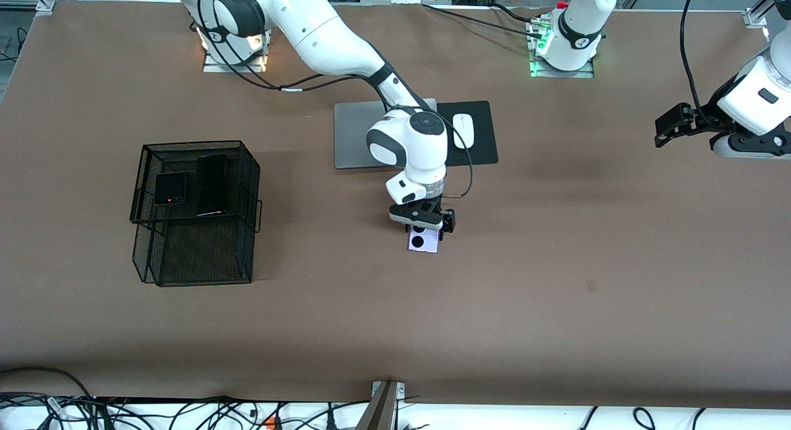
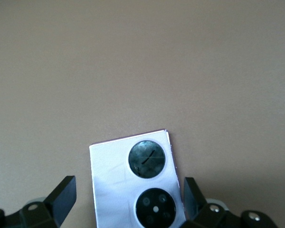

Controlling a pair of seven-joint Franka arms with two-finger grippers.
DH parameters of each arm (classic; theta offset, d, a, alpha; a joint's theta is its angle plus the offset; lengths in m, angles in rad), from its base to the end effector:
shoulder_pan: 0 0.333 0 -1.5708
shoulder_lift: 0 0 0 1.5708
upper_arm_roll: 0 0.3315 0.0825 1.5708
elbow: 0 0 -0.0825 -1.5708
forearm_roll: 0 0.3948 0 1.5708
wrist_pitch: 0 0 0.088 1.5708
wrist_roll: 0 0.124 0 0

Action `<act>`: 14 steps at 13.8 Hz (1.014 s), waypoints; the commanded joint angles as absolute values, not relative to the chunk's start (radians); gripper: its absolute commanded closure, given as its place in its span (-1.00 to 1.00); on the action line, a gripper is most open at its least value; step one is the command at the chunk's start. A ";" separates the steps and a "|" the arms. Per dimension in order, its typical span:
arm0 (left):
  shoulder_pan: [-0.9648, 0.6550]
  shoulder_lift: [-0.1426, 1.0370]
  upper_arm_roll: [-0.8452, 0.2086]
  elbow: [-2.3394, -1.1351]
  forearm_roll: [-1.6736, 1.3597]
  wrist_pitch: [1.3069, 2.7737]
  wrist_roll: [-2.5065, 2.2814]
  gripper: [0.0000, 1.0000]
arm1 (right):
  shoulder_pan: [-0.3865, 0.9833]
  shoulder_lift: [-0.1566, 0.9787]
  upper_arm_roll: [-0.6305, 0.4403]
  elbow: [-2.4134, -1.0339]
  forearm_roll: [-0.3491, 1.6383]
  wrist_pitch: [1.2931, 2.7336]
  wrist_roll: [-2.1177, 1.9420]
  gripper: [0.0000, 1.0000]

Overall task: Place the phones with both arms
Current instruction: 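Lift the white phone and carry it over the basket with the right gripper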

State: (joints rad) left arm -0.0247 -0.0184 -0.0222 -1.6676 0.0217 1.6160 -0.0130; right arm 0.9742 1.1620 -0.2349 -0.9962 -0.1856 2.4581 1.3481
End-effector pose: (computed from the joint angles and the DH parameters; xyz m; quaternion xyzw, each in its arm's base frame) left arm 0.5598 -0.0238 0.5905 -0.9996 0.0176 0.0163 0.0115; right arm 0.5625 0.6171 0.1597 -0.9623 0.1494 -0.2208 0.0544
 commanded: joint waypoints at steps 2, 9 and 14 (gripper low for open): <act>-0.032 0.012 -0.018 -1.615 0.017 1.601 0.000 -1.00 | 0.982 1.201 -0.249 -0.956 -0.233 2.470 1.347 -1.00; -0.023 0.044 -0.014 -1.591 -0.040 1.606 0.006 -1.00 | 0.988 1.215 -0.249 -0.956 -0.233 2.471 1.344 -0.67; -0.020 0.072 -0.008 -1.549 -0.041 1.602 -0.008 -1.00 | 0.986 1.210 -0.249 -0.956 -0.233 2.465 1.338 -0.20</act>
State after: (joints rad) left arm -0.0252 0.0459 -0.0133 -1.5926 -0.0182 1.6182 -0.0142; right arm 0.9824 1.1842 -0.2425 -0.9904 -0.2258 2.4663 1.3430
